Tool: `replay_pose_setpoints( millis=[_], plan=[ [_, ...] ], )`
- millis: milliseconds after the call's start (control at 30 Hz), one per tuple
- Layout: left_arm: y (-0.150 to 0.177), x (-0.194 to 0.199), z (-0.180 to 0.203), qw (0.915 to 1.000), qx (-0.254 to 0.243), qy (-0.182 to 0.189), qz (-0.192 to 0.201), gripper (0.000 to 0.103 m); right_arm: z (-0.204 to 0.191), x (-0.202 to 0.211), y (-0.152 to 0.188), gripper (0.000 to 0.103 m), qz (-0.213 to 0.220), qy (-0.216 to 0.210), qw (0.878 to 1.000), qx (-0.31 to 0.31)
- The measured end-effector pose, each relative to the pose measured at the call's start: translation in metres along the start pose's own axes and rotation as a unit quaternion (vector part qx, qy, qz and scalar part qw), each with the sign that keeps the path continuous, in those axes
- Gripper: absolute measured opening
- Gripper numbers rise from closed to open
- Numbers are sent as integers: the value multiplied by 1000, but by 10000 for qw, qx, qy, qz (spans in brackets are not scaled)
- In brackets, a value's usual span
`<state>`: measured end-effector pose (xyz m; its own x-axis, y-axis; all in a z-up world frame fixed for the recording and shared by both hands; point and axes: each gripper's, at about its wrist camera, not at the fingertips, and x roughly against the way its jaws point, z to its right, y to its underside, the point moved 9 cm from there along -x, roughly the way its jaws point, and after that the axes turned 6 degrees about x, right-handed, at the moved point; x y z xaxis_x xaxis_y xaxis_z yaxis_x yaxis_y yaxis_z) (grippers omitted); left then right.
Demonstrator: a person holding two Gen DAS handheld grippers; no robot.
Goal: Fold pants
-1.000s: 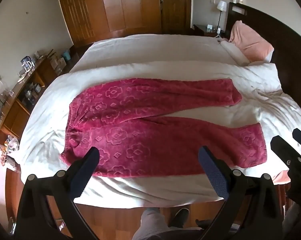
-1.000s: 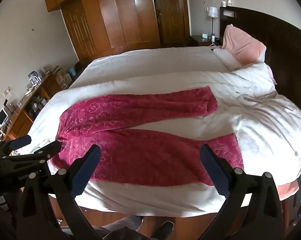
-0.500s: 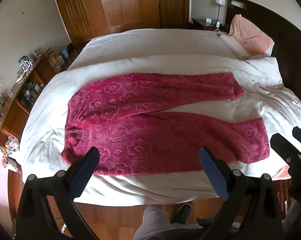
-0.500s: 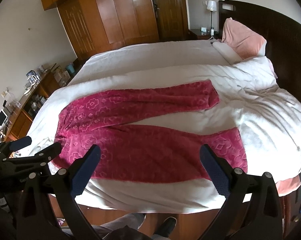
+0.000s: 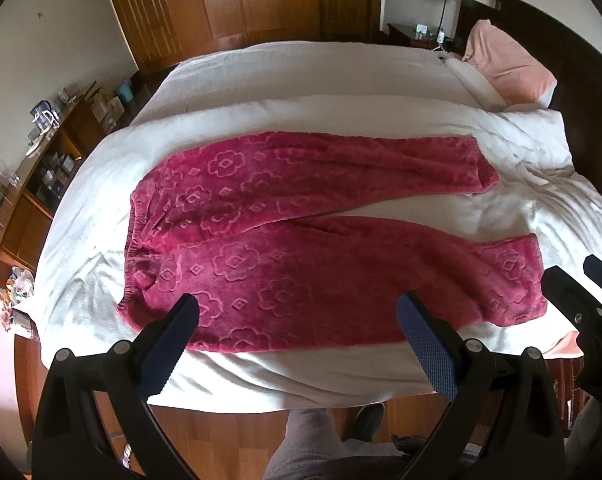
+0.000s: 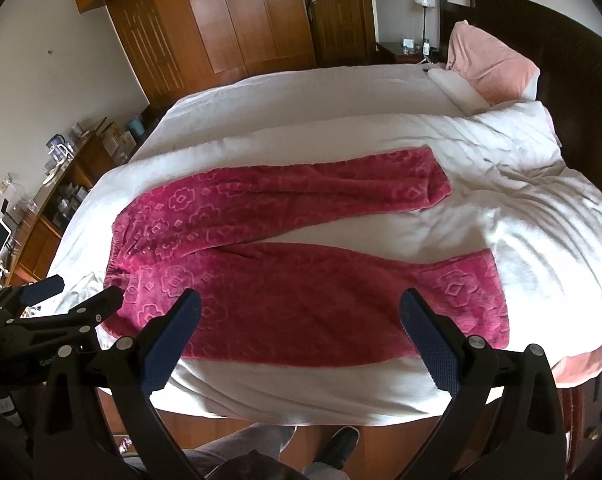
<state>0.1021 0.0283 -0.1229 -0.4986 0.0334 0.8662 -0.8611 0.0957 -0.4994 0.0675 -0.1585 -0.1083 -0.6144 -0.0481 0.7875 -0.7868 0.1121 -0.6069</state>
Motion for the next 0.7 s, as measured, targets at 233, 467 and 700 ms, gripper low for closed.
replay_pose_setpoints(
  millis=[233, 467, 700],
  plan=[
    [-16, -26, -12, 9998, 12, 19, -181, 98, -8, -25, -11, 100, -191, 32, 9998, -55],
    [-37, -53, -24, 9994, -23, 39, -332, 98, -13, -51, -25, 100, -339, 113, 9992, -162],
    [-61, -95, -36, 9984, -115, 17, -561, 98, -12, -83, -36, 100, -560, 262, 9972, -431]
  ],
)
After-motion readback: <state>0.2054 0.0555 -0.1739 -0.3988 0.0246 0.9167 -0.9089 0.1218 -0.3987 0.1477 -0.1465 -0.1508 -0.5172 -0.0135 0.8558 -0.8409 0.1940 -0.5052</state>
